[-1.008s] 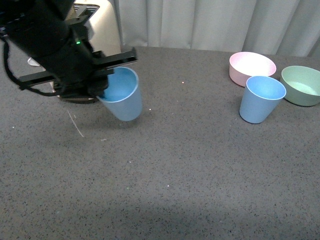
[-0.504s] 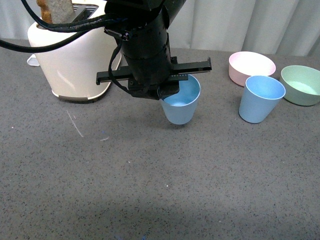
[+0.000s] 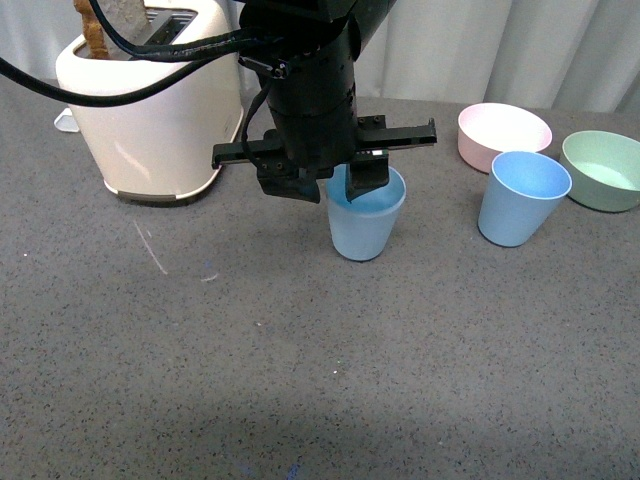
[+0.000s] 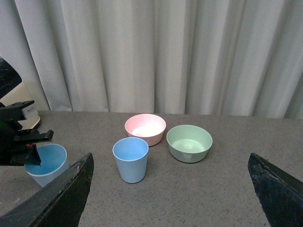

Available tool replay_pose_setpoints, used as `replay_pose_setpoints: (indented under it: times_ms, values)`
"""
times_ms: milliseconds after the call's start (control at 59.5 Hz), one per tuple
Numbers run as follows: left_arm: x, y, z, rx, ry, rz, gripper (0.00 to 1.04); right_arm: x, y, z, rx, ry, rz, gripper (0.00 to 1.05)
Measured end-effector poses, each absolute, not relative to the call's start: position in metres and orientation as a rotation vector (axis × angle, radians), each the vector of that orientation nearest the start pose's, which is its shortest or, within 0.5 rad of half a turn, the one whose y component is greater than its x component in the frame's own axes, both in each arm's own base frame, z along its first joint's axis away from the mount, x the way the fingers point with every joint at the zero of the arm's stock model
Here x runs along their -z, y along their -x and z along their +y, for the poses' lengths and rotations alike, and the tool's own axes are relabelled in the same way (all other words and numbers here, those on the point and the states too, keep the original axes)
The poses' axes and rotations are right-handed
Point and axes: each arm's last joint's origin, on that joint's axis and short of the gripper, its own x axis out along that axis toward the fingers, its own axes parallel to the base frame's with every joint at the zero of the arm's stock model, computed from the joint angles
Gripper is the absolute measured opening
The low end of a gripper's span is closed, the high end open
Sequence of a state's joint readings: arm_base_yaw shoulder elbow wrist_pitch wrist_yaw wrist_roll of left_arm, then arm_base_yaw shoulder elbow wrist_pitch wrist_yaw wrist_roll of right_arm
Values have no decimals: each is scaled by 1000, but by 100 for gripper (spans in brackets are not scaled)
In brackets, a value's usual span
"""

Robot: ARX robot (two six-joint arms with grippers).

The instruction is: Stack blue cups with both arms

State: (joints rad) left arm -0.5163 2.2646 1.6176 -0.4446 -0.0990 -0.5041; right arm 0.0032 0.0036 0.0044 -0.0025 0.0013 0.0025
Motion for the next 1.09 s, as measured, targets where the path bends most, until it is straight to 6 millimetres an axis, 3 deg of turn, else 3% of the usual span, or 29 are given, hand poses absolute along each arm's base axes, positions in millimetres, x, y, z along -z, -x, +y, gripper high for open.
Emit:
replay_pose_setpoints:
  times_ms: [134,185,319,403,521,555,655,739,840,1092]
  values:
    - [-124,-407,-226,109,131,1077,59,-164,-98,0,-2,-2,2,95]
    - [-130,-406,-222,109,143,1043,72,-164,-98,0,-2,-2,2,95]
    - [-144,-404,-215,102,150,973,92,-164,-98,0,-2,-2,2,95]
    - [-139,-399,-201,25,29,651,80,-164,-98,0,-2,-2,2,95]
    - [-129,-365,-159,17,-26,337,60,-164,-98,0,-1,-2,2,95]
    - [-138,-351,-140,14,9,189,52,-164,-98,0,-1,-2,2,95]
    - [-165,-325,-110,6,46,1,37,-164,-98,0,-2,-2,2,95]
    - [-175,-304,-91,-3,46,-46,24,-164,-98,0,-2,-2,2,95]
    - [-163,-273,-68,2,22,5,3,-164,-98,0,-3,-2,2,95]
    - [-163,-226,-38,9,10,3,4,-164,-98,0,-2,-2,2,95]
